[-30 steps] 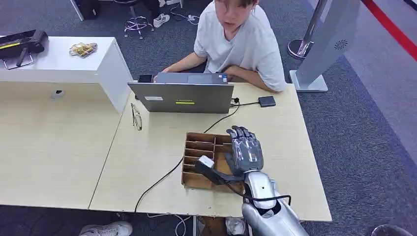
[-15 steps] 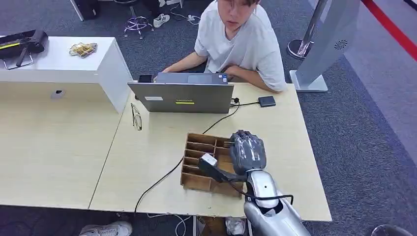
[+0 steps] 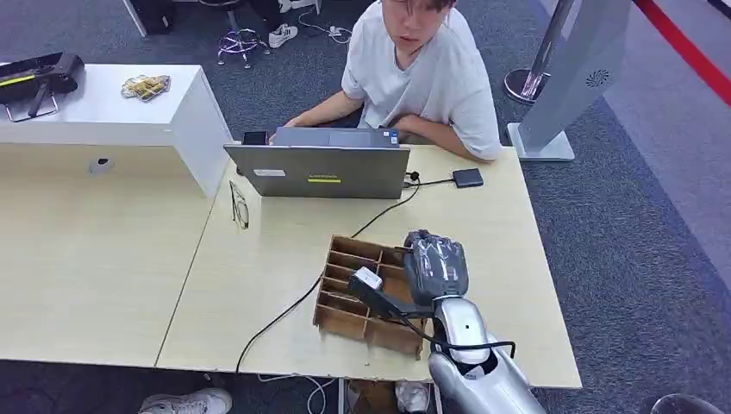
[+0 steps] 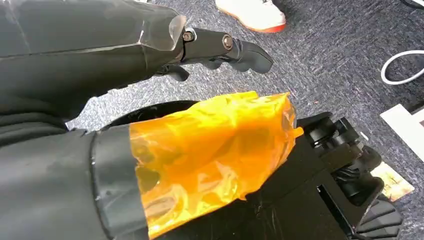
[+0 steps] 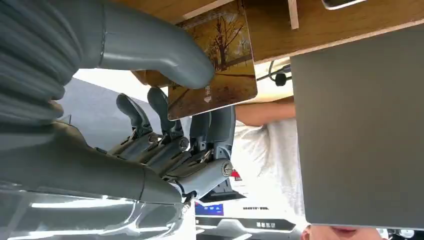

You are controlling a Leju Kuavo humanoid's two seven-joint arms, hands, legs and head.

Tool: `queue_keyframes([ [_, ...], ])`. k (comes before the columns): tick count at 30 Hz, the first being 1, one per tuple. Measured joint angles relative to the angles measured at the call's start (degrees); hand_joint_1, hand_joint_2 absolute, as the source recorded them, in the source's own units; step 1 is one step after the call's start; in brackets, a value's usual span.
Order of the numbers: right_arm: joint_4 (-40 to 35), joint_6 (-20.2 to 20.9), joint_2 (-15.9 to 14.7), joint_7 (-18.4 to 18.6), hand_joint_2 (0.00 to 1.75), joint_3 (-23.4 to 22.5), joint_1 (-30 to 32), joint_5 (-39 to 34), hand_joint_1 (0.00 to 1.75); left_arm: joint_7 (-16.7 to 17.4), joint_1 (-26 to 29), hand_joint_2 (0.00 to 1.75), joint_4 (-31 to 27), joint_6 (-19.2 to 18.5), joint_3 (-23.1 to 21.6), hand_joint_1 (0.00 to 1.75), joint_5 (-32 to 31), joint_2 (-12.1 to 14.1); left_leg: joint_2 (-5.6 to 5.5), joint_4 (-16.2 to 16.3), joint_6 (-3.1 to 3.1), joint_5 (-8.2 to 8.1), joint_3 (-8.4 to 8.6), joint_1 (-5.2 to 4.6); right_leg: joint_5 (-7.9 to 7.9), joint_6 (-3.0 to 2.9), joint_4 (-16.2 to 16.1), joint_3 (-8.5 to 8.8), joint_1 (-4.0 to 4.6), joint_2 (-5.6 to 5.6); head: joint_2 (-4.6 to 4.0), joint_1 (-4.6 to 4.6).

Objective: Pass the card to the sensor for recognition and then transmit it.

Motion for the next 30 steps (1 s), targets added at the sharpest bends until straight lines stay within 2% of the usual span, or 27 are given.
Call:
queue_keyframes([
  [3,0.0,-0.4,0.0,-0.2,1.75,0.0,0.1,0.0,1.45,0.0,0.0,0.0,0.0,0.0,0.0,0.0,0.0,0.0,0.0,0.0,0.0,0.0,0.0,0.0,0.0,0.0,0.0,0.0,0.0,0.0,0.0,0.0],
  [11,-0.8,-1.8,0.0,-1.1,1.75,0.0,0.7,0.2,1.64,-0.1,0.0,0.0,0.0,0.0,0.0,0.0,0.0,0.0,0.0,0.0,0.0,0.0,-0.01,0.0,0.0,0.0,0.0,-0.01,0.0,0.0,0.0,0.0],
  [17,-3.3,-2.8,0.0,-1.8,1.75,0.0,1.3,0.4,1.69,-0.2,0.0,0.0,0.0,0.0,0.1,0.0,0.4,0.0,-0.01,0.0,0.0,0.0,-0.02,0.0,0.0,0.0,0.0,-0.01,0.0,0.0,0.0,0.0],
  [30,-9.0,-4.8,0.0,-2.8,1.75,0.0,2.1,0.4,1.71,-0.2,0.0,0.0,0.0,0.1,0.1,0.0,0.7,0.0,-0.01,0.0,0.0,0.0,-0.02,0.0,0.0,0.0,0.0,-0.01,0.0,0.0,0.0,0.0],
])
